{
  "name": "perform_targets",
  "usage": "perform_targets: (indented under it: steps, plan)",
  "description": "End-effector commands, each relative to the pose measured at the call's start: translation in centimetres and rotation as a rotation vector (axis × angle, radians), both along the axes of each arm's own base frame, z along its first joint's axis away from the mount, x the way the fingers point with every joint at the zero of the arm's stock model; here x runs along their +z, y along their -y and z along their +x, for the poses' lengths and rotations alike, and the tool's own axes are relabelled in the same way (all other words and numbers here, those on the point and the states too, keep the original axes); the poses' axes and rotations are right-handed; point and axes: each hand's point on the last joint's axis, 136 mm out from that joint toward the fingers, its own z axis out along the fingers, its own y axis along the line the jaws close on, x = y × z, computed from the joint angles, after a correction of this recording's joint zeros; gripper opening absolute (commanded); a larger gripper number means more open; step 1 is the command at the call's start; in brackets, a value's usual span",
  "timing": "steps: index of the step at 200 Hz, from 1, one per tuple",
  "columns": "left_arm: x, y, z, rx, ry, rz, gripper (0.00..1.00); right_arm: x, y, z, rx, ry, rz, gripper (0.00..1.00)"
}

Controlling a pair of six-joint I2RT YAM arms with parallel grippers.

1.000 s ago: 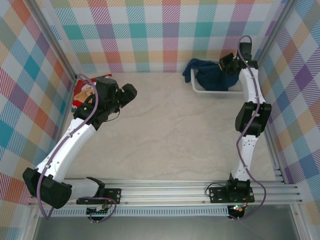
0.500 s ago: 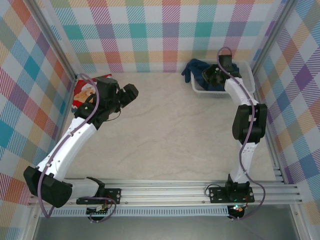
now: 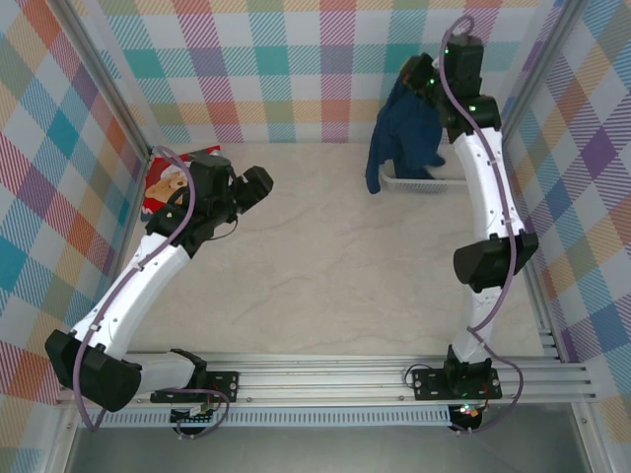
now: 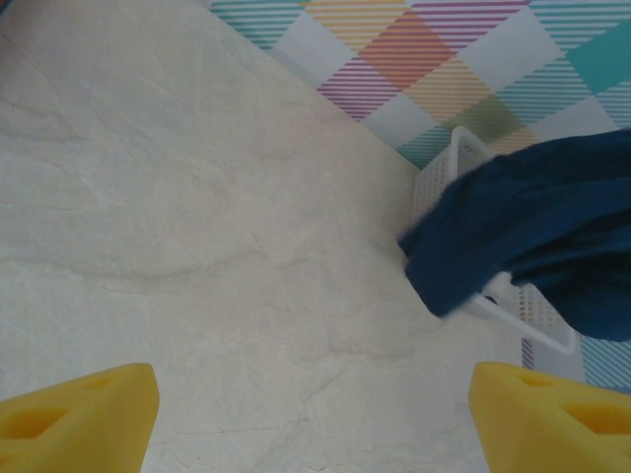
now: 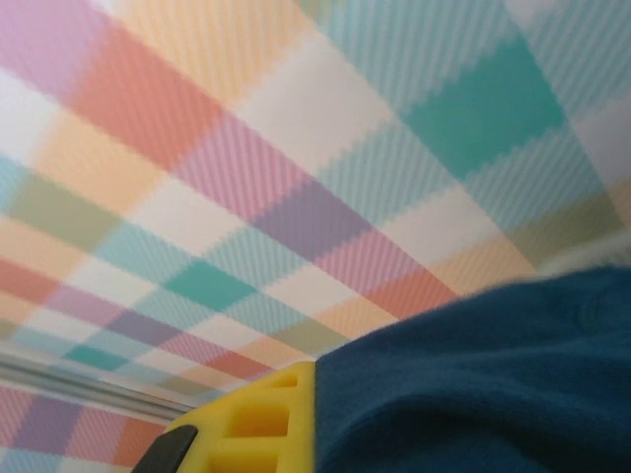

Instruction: Fold and stack the t-shirts

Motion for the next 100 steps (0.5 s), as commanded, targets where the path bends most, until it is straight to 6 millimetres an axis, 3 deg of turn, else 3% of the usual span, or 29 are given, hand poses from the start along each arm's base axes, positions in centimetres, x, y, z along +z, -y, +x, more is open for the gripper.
perform_targets:
  steps: [1,23,50,71,92,100]
  plan:
    - [0.9,0.3,0.8,0.002,0.027,0.012,0.83,5.1,-2.0,-3.5,0.121,0.126,-0.060,0.00]
    - [0.9,-0.1,1.2,0.028,0.019,0.031,0.83,8.8,-5.2,-7.1,0.276,0.237,-0.041,0.00]
    - [1.2,-1.7,1.1,0.089,0.013,0.098,0.83,10.7,-9.5,-12.2,0.480,0.291,-0.026,0.00]
    - [2.2,-3.1,1.1,0.134,0.019,0.163,0.83,9.4,-13.2,-15.9,0.633,0.237,-0.024,0.00]
    - [2.8,-3.8,1.1,0.144,0.020,0.211,0.83,6.2,-16.5,-18.8,0.738,0.145,-0.051,0.00]
    - [2.9,-4.0,1.1,0.144,0.015,0.221,0.83,4.0,-17.8,-20.1,0.769,0.091,-0.074,0.00]
